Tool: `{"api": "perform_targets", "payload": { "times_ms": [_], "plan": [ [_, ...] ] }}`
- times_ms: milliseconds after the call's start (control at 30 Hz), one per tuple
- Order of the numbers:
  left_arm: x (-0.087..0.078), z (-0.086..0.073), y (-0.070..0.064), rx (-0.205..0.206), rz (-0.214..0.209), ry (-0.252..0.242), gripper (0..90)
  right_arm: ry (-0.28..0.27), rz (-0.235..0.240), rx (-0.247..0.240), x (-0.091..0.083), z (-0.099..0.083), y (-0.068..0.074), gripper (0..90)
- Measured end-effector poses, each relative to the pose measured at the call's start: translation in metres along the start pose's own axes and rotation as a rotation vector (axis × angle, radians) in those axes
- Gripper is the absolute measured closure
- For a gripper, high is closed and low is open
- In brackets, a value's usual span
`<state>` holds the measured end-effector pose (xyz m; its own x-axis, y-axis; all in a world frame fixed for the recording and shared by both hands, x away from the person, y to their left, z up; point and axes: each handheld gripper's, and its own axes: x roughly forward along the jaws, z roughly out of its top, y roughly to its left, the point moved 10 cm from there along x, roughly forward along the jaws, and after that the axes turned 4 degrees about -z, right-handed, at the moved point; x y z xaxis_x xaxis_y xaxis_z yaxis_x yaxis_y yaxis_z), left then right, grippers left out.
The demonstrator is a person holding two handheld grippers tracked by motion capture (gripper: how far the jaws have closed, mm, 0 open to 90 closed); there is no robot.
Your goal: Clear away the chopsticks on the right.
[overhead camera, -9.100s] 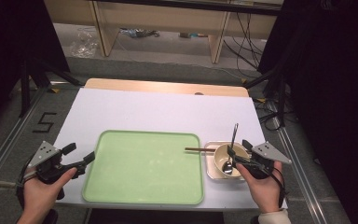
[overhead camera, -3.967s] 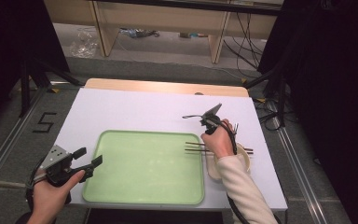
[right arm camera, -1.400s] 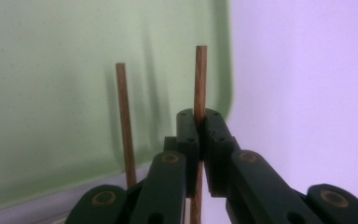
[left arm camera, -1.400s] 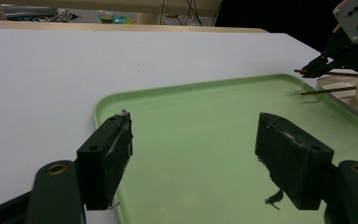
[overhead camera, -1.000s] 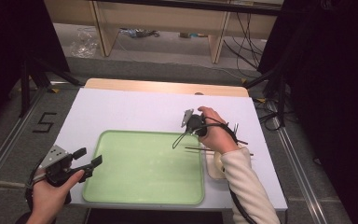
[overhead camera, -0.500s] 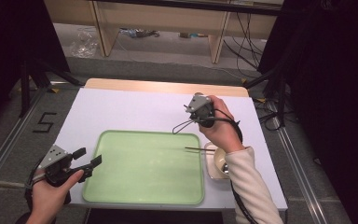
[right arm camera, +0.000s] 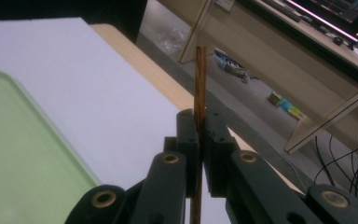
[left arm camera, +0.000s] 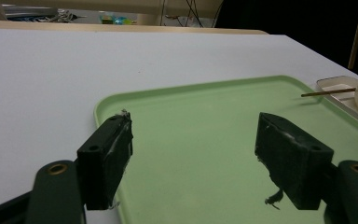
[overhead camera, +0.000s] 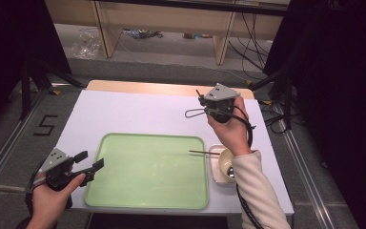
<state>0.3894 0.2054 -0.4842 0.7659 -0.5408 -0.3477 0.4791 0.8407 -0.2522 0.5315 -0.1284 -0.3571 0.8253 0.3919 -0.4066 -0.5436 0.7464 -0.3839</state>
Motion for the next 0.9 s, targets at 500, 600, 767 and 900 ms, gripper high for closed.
{"api": "perform_targets", "payload": {
  "times_ms": [500,600,767,900],
  "plan": [
    [0.0,0.0,0.0,-0.002,-0.001,-0.001,27.2,-0.087,-0.014,0.163,-0.012,0.014,-0.009,87.5],
    [0.0,0.0,0.0,-0.002,-0.001,-0.001,27.1,-0.086,-0.011,0.217,-0.016,0.015,-0.011,87.5],
    [0.0,0.0,0.0,-0.001,-0.001,-0.001,27.1,-0.086,-0.014,0.291,-0.02,0.017,-0.013,87.5],
    [0.0,0.0,0.0,-0.002,-0.001,0.0,27.2,-0.06,-0.003,0.319,-0.023,0.017,-0.011,87.5]
  ]
}}
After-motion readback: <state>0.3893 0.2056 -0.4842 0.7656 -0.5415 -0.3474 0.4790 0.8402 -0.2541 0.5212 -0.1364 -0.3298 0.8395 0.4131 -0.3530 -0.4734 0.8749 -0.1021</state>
